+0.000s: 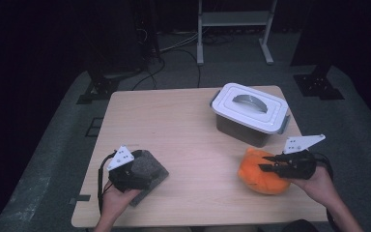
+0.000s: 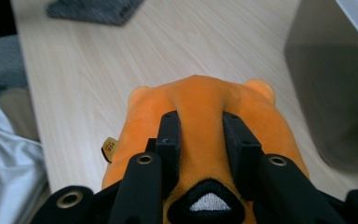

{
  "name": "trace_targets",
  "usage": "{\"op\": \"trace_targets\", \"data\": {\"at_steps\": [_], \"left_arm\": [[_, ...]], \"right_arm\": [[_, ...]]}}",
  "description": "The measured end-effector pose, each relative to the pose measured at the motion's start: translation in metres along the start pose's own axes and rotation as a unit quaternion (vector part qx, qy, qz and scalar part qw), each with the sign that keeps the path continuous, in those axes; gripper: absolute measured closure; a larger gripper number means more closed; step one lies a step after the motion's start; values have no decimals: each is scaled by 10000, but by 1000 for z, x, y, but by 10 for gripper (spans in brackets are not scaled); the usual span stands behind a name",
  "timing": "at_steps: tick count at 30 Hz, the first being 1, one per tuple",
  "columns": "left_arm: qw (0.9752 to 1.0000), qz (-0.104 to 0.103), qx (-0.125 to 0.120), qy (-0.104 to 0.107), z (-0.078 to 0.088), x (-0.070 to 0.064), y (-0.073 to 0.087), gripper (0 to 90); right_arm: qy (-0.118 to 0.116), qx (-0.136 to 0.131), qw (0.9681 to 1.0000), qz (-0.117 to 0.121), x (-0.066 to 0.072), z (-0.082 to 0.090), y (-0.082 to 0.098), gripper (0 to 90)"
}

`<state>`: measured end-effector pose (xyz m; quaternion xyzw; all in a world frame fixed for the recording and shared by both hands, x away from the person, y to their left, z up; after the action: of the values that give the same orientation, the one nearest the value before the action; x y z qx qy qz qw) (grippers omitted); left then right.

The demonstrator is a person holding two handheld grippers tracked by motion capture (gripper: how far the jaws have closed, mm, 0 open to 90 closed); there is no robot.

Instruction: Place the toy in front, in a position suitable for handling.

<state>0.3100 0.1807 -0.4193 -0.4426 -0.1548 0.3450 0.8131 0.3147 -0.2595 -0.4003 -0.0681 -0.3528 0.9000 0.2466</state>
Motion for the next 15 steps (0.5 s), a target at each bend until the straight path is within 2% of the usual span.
{"op": "trace_targets", "data": {"at_steps": [6,15], "left_arm": [[10000,-17,0,-17,1,1,0,0],[10000,-8,-47,-52,6,4,0,0]], "right_arm": [[-291,-212,9987,371,15,-5,-35,698],[-628,-187,9948,778,34,-35,-71,695]]}}
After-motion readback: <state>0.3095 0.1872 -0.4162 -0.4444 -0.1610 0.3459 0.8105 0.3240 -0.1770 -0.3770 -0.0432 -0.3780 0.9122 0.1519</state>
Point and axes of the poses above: each handheld gripper's, and its own axes: z roughly backward along the jaws, y roughly out of its underside, x roughly to its left, the point moved 4 cm from there along -z, roughly forward along the jaws, and after that the axes turned 9 degrees about x, right-handed, at the moved point
